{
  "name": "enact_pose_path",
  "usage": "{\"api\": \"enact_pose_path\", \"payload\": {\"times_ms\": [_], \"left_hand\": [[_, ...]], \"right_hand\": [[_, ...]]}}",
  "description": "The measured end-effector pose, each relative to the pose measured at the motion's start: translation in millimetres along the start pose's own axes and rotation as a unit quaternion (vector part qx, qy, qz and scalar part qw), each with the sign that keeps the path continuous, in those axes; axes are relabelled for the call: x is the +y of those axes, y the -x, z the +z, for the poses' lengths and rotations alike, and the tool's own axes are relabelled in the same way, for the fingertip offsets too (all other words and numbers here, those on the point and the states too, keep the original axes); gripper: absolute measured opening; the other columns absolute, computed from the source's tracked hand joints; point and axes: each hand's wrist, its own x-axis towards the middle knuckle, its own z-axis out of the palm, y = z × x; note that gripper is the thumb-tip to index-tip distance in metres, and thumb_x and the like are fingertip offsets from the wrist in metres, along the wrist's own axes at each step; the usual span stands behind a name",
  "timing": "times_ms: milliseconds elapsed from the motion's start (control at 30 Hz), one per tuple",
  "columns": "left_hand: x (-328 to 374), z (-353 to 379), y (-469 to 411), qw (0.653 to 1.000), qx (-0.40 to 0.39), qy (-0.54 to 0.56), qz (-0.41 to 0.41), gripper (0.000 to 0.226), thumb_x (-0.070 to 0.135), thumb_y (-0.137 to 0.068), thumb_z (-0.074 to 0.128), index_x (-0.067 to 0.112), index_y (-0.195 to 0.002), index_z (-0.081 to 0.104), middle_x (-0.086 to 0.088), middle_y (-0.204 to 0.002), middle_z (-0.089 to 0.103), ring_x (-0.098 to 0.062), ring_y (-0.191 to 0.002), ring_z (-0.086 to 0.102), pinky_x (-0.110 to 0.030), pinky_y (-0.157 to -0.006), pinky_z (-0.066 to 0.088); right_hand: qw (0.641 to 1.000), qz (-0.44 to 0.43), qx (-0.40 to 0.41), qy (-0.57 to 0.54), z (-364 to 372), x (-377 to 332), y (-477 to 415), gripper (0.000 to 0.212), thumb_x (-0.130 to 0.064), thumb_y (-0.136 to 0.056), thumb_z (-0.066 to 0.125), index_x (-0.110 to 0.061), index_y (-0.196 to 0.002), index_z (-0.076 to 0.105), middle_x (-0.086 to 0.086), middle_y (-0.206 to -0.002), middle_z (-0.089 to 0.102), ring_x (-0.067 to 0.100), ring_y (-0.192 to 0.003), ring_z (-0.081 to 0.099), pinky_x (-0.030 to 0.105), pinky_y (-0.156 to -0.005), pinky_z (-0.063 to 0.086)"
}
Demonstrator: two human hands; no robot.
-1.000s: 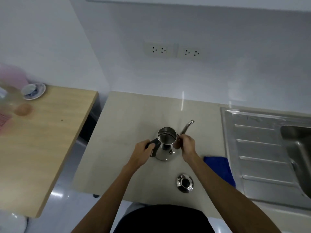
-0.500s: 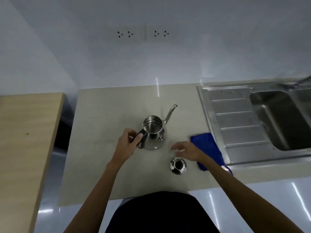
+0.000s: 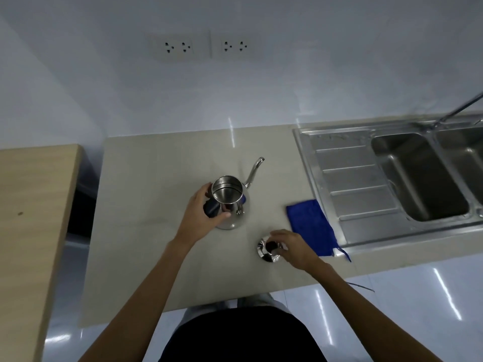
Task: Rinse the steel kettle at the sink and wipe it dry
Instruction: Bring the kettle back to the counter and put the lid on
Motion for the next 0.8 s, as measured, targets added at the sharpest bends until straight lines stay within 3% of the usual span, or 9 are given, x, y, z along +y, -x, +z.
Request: {"api": "enact_pose_path", "payload": {"times_ms": [67,167,267,367,533,667,800], "left_hand": [[2.2,-0.2,0.4,1.000,0.005,0.008,0.002,0.082,0.027,-0.064,0.092,0.048,-0.129,0.047,0.034,-0.115,0.056,-0.009,-0.112,0.058,-0.047,-0.092,0.056],[-1.1,1.9,1.1,1.000,0.016,0.006,-0.002,0.084,0.026,-0.064,0.093,0.036,-0.134,0.049,0.028,-0.116,0.056,0.001,-0.111,0.056,-0.034,-0.097,0.050],[-3.0,3.6,1.8,1.000,0.012,0.001,-0.013,0.088,0.030,-0.065,0.093,0.031,-0.139,0.046,0.015,-0.123,0.056,-0.005,-0.115,0.054,-0.021,-0.097,0.043],[-3.1,2.5,0.9,1.000,0.005,-0.003,-0.012,0.086,0.033,-0.066,0.092,0.025,-0.139,0.047,0.011,-0.126,0.058,-0.005,-0.114,0.055,-0.015,-0.095,0.043],[1.4,-0.2,0.9,1.000,0.005,0.005,-0.002,0.080,0.025,-0.066,0.091,0.017,-0.135,0.052,0.009,-0.114,0.063,0.007,-0.106,0.057,-0.005,-0.087,0.042],[-0.4,0.0,2.3,1.000,0.010,0.012,-0.002,0.080,0.023,-0.066,0.091,0.011,-0.135,0.053,0.008,-0.111,0.063,0.009,-0.104,0.057,-0.006,-0.087,0.042],[-3.1,1.1,0.9,1.000,0.013,0.008,-0.003,0.078,0.022,-0.065,0.092,0.012,-0.133,0.054,0.011,-0.109,0.061,0.013,-0.102,0.055,-0.002,-0.085,0.041]], "right_hand": [[0.997,-0.007,0.062,-0.052,-19.8,-9.5,-3.8,0.035,-0.006,-0.085,0.074,-0.008,-0.119,0.068,0.009,-0.125,0.067,0.022,-0.115,0.063,0.001,-0.095,0.037],[0.980,-0.041,0.158,-0.116,-62.4,-39.5,-18.9,0.042,-0.009,-0.087,0.073,-0.013,-0.127,0.062,-0.002,-0.125,0.067,0.011,-0.114,0.064,0.021,-0.102,0.048],[0.965,-0.129,0.201,-0.111,-93.4,-80.7,-44.3,0.040,-0.010,-0.089,0.070,-0.010,-0.128,0.059,-0.003,-0.133,0.063,0.007,-0.117,0.061,0.017,-0.103,0.045],[0.966,-0.182,0.173,-0.051,-94.1,-113.5,-74.9,0.039,-0.008,-0.091,0.067,-0.007,-0.129,0.057,0.003,-0.134,0.063,0.016,-0.115,0.063,0.006,-0.099,0.038],[0.973,-0.207,0.103,0.017,-73.2,-131.7,-102.9,0.033,0.001,-0.090,0.061,-0.001,-0.123,0.055,0.013,-0.136,0.059,0.031,-0.117,0.061,0.021,-0.097,0.042],[0.972,-0.210,0.091,0.047,-68.6,-131.2,-106.7,0.033,0.001,-0.089,0.060,-0.002,-0.122,0.054,0.012,-0.136,0.059,0.032,-0.116,0.062,0.025,-0.096,0.044],[0.970,-0.218,0.084,0.069,-69.0,-130.1,-107.8,0.030,0.003,-0.090,0.055,-0.001,-0.120,0.052,0.015,-0.127,0.064,0.032,-0.100,0.066,0.027,-0.082,0.049]]}}
